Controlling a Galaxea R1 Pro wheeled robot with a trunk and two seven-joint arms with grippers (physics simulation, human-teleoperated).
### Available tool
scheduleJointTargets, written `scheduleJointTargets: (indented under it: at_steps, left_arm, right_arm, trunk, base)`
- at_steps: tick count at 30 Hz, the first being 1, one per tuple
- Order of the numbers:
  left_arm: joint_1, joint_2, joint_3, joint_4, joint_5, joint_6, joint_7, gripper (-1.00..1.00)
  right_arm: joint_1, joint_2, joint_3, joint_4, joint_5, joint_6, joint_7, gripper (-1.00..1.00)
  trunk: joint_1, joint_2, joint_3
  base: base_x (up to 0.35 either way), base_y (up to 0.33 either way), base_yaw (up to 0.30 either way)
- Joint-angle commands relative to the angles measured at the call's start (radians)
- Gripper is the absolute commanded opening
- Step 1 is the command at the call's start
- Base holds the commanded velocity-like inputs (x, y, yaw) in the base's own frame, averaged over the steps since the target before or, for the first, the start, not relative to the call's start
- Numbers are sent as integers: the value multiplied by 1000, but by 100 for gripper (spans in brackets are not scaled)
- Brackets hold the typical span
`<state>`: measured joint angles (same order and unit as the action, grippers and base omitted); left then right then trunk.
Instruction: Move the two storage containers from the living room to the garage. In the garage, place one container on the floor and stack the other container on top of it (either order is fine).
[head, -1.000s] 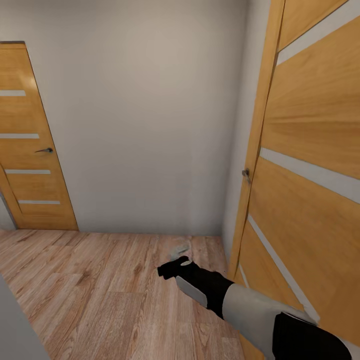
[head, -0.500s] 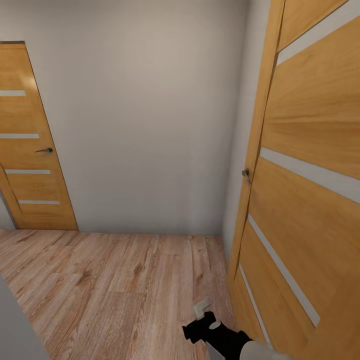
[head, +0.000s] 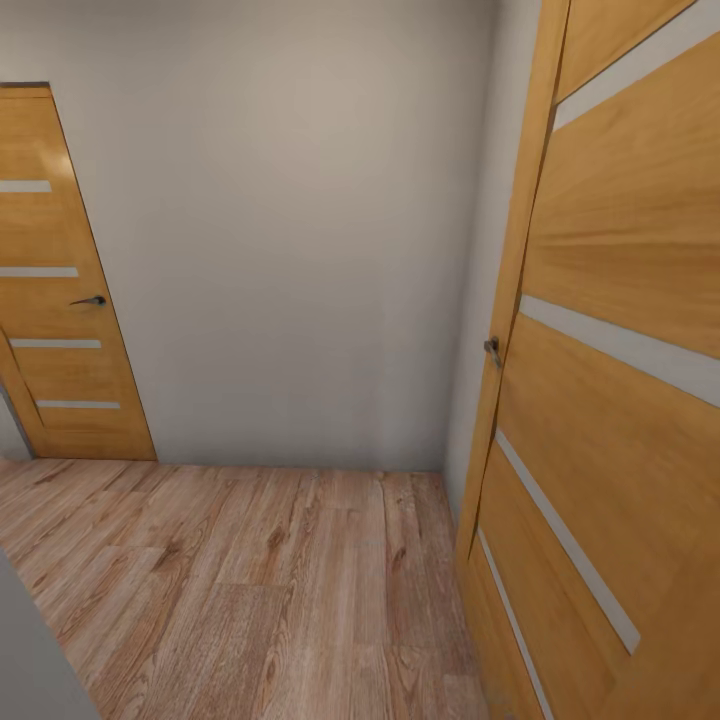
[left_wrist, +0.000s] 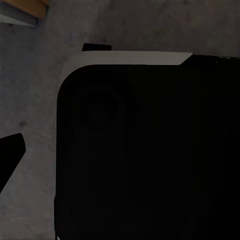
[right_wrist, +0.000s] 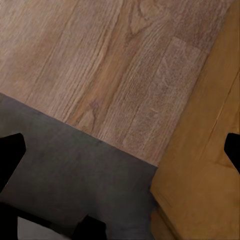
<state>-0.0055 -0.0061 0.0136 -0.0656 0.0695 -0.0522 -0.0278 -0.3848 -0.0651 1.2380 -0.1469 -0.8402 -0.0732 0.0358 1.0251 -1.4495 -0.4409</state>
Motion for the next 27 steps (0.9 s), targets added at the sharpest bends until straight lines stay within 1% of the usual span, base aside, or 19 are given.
scheduleJointTargets:
  at_steps: [1,4,8,11,15,16,27]
  left_arm:
    - [-1,0,1,1,7,-3,-3,100]
    - [-1,0,1,1,7,-3,-3,100]
    - [-1,0,1,1,7,-3,-3,100]
    - [-1,0,0,1,7,-3,-3,100]
    - [-1,0,0,1,8,-2,-3,100]
    - [-1,0,0,1,7,-3,-3,100]
    - [-1,0,0,1,7,-3,-3,100]
  right_arm:
    - [12,-8,6,0,-10,-6,4,100]
    - [36,-28,6,0,-10,-10,4,100]
    - [68,-37,6,14,-10,-13,4,100]
    - [88,-38,6,39,-11,-24,10,100]
    - [133,-38,5,113,-17,-42,68,100]
    - [143,-38,5,120,-19,-43,74,100]
    - [216,-39,4,139,-22,-44,84,100]
  trunk:
    - [0,-1,-1]
    - [0,-1,-1]
    - [0,-1,-1]
    - [0,-1,-1]
    - [0,-1,-1]
    - [0,-1,-1]
    - [0,-1,-1]
  base:
    - [0,0,0]
    - [0,0,0]
    - [0,0,0]
    - [0,0,0]
    - [0,0,0]
    - [0,0,0]
    - [0,0,0]
